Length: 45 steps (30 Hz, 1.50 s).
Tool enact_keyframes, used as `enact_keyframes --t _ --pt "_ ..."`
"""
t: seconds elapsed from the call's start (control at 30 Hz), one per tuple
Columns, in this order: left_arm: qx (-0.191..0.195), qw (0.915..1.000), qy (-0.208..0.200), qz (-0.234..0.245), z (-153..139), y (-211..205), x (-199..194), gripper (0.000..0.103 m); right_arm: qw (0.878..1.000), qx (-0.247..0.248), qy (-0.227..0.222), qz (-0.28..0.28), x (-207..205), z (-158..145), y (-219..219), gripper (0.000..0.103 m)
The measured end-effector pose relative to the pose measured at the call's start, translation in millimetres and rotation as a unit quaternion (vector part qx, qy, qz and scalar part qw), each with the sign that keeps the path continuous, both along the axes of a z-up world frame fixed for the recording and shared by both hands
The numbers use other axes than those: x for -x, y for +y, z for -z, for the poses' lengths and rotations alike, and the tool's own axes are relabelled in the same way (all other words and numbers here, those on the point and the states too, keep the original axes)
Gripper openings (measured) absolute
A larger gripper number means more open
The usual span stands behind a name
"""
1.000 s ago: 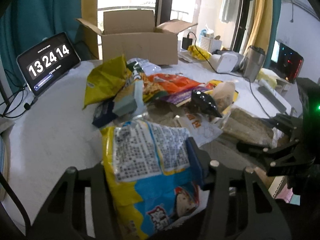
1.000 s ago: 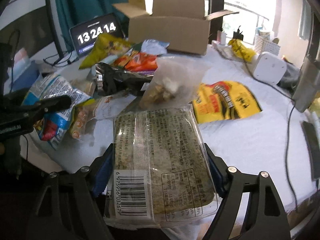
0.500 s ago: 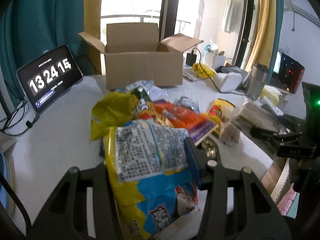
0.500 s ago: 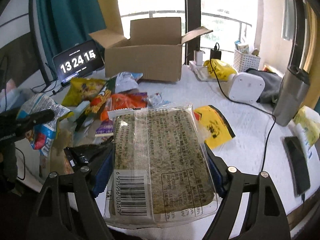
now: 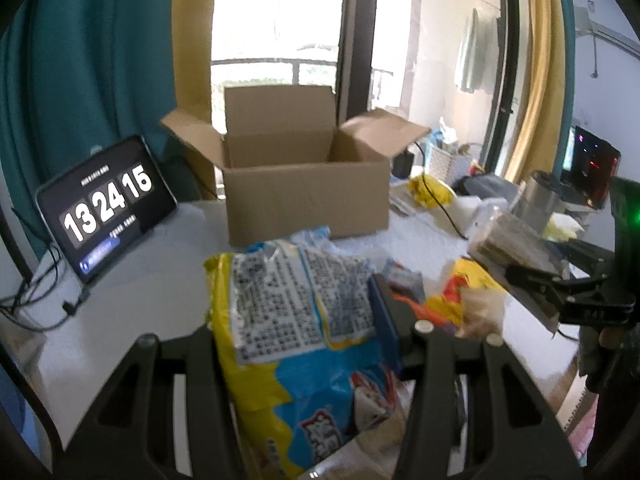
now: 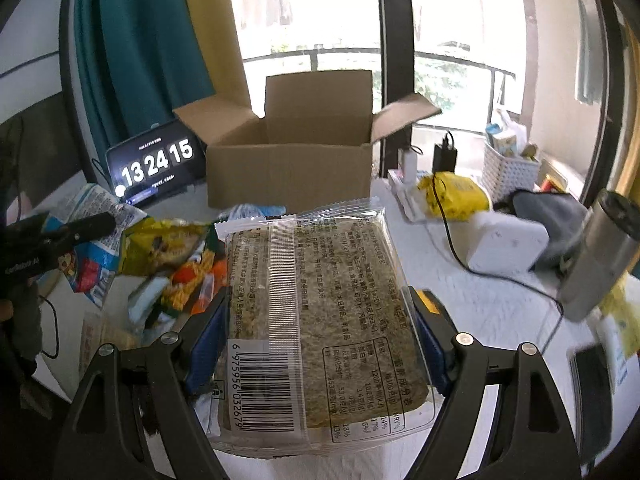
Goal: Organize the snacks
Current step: 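Carry both packets to the cardboard box and release them inside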
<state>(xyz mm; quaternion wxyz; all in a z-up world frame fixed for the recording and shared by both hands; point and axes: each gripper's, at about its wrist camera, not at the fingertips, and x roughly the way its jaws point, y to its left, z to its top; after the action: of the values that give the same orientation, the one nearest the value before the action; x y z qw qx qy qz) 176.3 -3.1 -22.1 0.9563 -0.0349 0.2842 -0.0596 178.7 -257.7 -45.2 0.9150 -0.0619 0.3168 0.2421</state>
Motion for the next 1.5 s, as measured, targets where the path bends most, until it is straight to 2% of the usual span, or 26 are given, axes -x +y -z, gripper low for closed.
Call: enact_keyframes --t 0.4,0.9,1.0,1.1,1.5 --pt "-0.007 0.9985 -0.045 -0.032 -33.6 23.0 -53.8 0.05 0.999 -0.014 -0.044 -0.028 -59.2 -23.7 26.9 0.083" --pt "-0.007 0.9946 -0.098 -0.035 -70.3 40.1 -121.4 0.05 0.994 -0.02 -0.1 -0.038 -121.9 -63.4 60.4 0.083" --pt "-0.008 0.9942 -0.101 -0.036 -71.1 44.5 -136.6 0.051 0.994 -0.019 -0.104 -0.034 -134.6 -66.6 64.6 0.083" --pt "-0.029 0.9918 -0.115 -0.047 -71.1 45.5 -152.9 0.051 0.994 -0.019 -0.105 -0.03 -151.2 -70.0 71.6 0.083" --pt "-0.008 0.9924 -0.109 -0.057 -65.8 64.1 -232.3 0.051 0.994 -0.035 -0.099 -0.019 -227.4 -76.6 104.0 0.084"
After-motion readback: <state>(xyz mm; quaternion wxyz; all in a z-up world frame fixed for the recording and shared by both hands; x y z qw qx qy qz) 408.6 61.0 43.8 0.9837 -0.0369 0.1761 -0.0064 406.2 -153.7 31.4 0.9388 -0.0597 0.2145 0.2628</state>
